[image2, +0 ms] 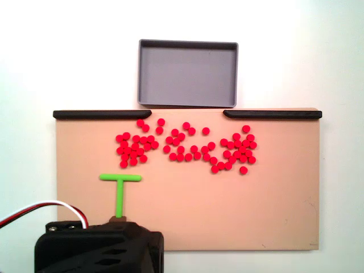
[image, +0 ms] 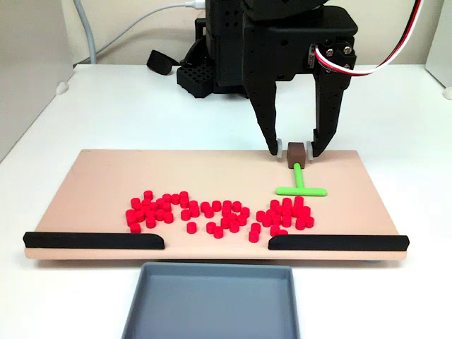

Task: Grasp a green tool by the dark brown handle.

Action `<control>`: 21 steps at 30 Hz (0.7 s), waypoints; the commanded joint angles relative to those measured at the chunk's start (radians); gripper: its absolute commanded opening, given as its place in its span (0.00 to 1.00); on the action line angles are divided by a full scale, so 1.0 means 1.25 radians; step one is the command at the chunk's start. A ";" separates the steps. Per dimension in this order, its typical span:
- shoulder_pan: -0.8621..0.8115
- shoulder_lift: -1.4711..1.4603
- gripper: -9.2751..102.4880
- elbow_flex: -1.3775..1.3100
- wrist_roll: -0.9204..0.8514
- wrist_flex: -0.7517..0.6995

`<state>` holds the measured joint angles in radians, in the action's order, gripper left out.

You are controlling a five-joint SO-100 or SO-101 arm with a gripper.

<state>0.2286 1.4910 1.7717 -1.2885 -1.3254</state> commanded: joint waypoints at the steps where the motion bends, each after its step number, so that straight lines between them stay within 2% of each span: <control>1: 0.007 0.023 0.21 0.001 0.006 0.002; 21: 0.018 0.036 0.18 0.001 -0.004 0.002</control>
<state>0.2439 1.4910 1.7717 -1.2885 -1.3254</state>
